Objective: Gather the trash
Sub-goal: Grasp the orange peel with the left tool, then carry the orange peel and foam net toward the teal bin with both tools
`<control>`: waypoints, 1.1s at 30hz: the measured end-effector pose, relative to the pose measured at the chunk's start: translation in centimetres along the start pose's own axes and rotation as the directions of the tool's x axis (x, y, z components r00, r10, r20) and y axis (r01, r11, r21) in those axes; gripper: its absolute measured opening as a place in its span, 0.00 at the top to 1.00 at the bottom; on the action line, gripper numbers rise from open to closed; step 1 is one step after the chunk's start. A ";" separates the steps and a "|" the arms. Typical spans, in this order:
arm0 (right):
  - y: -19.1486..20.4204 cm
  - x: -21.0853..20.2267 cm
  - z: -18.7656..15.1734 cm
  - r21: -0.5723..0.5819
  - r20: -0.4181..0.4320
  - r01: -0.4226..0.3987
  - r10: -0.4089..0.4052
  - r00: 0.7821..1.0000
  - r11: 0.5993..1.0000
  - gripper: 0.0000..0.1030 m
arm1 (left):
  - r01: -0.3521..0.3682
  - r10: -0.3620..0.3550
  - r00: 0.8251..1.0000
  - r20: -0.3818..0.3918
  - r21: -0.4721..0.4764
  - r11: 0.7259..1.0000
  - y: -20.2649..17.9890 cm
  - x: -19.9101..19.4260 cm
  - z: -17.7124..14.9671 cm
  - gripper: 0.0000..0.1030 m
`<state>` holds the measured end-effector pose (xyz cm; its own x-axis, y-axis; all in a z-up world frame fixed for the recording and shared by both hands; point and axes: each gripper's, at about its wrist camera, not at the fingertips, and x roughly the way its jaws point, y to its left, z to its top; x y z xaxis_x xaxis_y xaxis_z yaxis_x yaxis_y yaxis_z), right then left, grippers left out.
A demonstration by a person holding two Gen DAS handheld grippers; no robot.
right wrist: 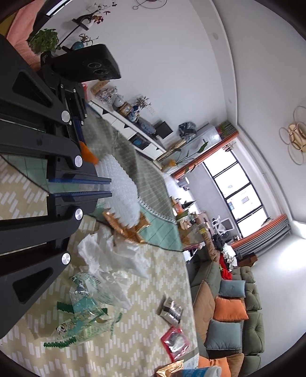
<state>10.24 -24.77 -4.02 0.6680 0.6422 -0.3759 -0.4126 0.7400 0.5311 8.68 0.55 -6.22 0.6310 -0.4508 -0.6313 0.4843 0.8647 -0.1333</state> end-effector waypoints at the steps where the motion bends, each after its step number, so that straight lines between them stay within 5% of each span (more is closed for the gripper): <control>1: 0.2 -0.1 0.1 -0.001 0.003 -0.009 0.009 1.000 1.000 0.95 | 0.002 -0.002 1.000 0.007 -0.008 1.000 0.2 -0.5 -0.1 0.86; 18: 6.2 4.8 0.3 -0.082 -0.094 -0.168 0.160 0.983 0.982 0.95 | -0.132 0.152 0.982 0.109 -0.173 0.976 5.3 -8.7 -2.9 0.86; 33: 13.4 13.0 0.1 -0.169 -0.230 -0.303 0.261 0.937 0.938 0.95 | -0.300 0.354 0.927 0.125 -0.320 0.899 11.9 -14.6 -6.0 0.86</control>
<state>13.40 -6.53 -1.70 0.3760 0.8413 -0.3884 -0.6940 0.5334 0.4836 1.61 18.77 -3.18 0.8321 -0.1394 -0.5368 0.0520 0.9832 -0.1748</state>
